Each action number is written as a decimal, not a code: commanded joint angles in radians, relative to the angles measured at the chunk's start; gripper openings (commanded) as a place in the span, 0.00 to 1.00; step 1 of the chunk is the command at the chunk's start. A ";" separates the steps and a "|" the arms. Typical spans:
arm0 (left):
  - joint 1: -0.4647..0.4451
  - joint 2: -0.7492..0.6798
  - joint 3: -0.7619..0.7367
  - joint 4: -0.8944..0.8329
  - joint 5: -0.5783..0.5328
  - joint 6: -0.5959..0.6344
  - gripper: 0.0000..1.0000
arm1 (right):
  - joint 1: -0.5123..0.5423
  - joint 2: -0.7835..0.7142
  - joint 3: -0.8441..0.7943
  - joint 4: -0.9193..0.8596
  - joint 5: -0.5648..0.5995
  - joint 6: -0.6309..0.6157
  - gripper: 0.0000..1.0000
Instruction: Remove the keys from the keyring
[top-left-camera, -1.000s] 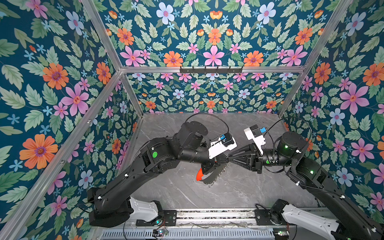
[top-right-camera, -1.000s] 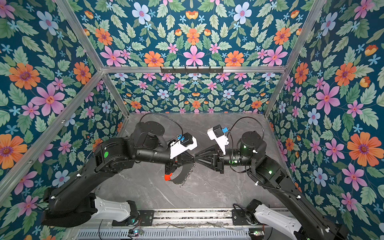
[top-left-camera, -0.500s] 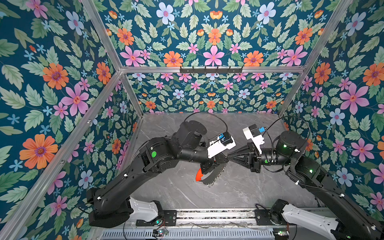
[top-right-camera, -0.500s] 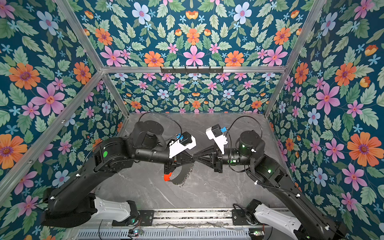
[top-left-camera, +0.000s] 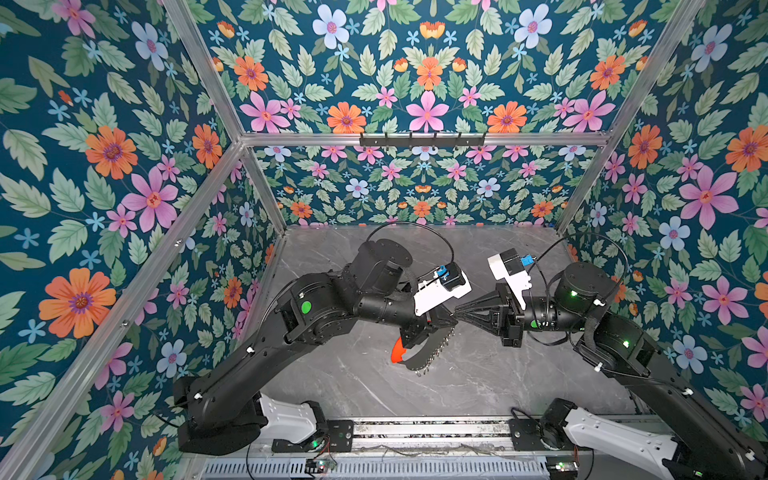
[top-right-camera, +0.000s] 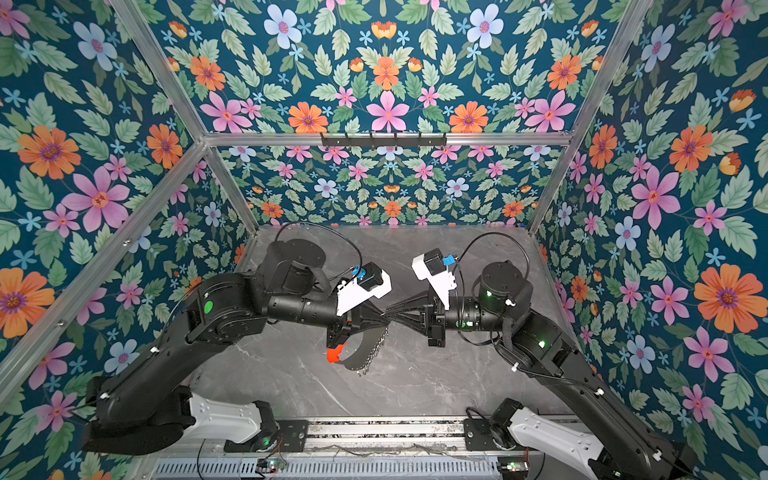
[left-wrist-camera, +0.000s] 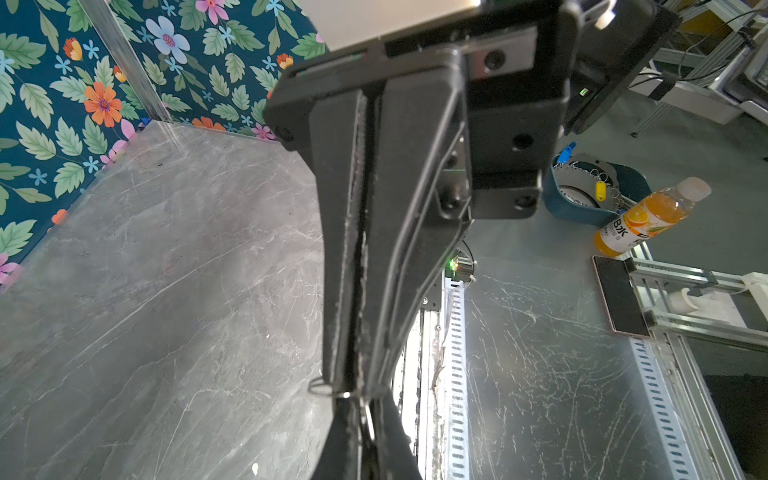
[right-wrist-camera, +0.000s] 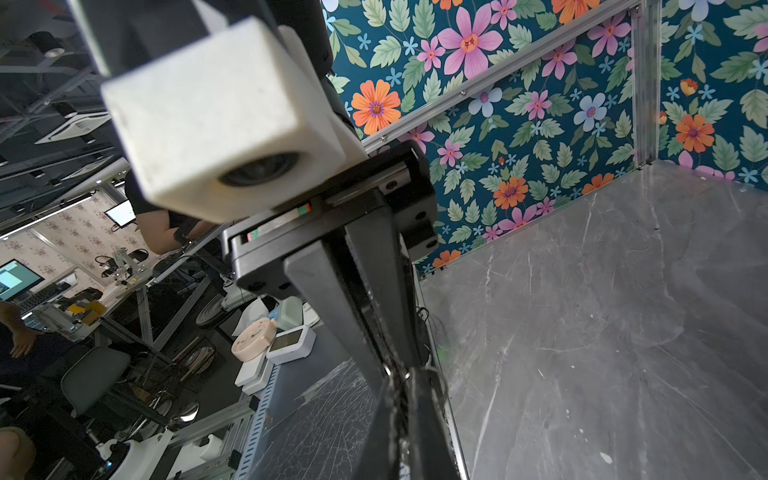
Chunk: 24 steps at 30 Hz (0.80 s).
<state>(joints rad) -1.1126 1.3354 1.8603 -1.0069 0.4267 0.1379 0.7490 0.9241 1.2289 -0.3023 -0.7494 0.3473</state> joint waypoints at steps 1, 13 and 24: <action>0.003 0.005 0.005 0.091 -0.009 0.006 0.00 | 0.007 0.002 0.002 -0.012 -0.030 0.013 0.00; 0.004 0.006 -0.005 0.082 -0.016 0.000 0.02 | 0.009 -0.007 -0.003 0.016 -0.010 0.036 0.00; 0.005 0.001 -0.007 0.068 -0.018 -0.008 0.18 | 0.010 -0.007 0.008 -0.004 0.015 0.039 0.00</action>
<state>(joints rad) -1.1088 1.3365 1.8545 -1.0092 0.4236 0.1337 0.7555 0.9192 1.2297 -0.3168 -0.7155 0.3668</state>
